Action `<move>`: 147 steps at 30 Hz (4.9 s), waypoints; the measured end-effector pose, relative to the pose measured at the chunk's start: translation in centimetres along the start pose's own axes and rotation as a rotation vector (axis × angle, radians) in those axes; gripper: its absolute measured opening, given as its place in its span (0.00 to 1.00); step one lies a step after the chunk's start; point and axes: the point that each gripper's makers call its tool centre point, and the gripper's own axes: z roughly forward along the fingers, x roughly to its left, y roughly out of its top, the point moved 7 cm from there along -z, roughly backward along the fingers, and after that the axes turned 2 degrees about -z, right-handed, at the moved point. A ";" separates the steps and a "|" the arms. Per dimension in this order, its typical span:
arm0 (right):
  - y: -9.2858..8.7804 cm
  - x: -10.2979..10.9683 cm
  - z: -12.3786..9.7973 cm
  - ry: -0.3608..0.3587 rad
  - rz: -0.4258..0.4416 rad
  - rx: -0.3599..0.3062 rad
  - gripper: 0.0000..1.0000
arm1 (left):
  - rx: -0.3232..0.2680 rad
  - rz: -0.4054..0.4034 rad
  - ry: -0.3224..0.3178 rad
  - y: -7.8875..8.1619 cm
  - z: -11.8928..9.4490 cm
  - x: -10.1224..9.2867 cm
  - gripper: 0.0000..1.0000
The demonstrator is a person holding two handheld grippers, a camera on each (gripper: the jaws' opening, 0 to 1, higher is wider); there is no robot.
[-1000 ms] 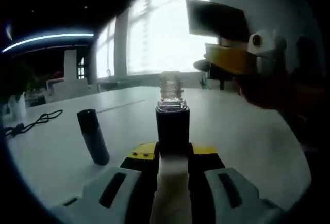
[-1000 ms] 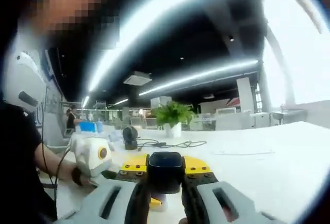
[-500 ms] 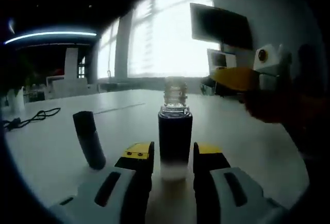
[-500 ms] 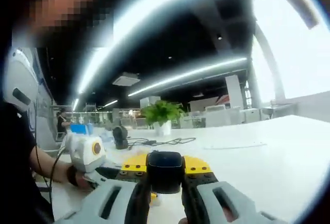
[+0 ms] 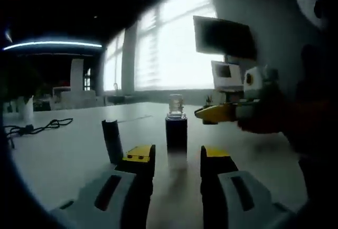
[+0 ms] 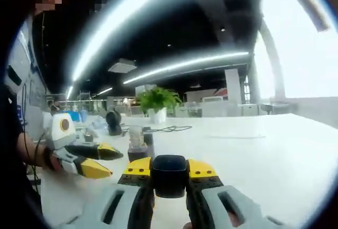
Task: Pick up cosmetic bottle twist off cap place on table pick up cap screw tight cap place on table
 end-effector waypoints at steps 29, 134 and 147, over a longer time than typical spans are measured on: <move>-4.2 0.5 1.1 -0.051 -0.066 0.268 0.17 | -0.043 -0.044 0.063 0.4 -2.4 0.6 0.18; -1.2 0.6 -6.5 0.050 0.000 -0.074 0.33 | 0.061 -0.071 0.024 -0.2 3.1 -0.3 0.27; -1.1 1.1 -6.2 0.051 0.006 -0.071 0.32 | 0.076 -0.074 0.042 -0.4 5.8 -0.7 0.27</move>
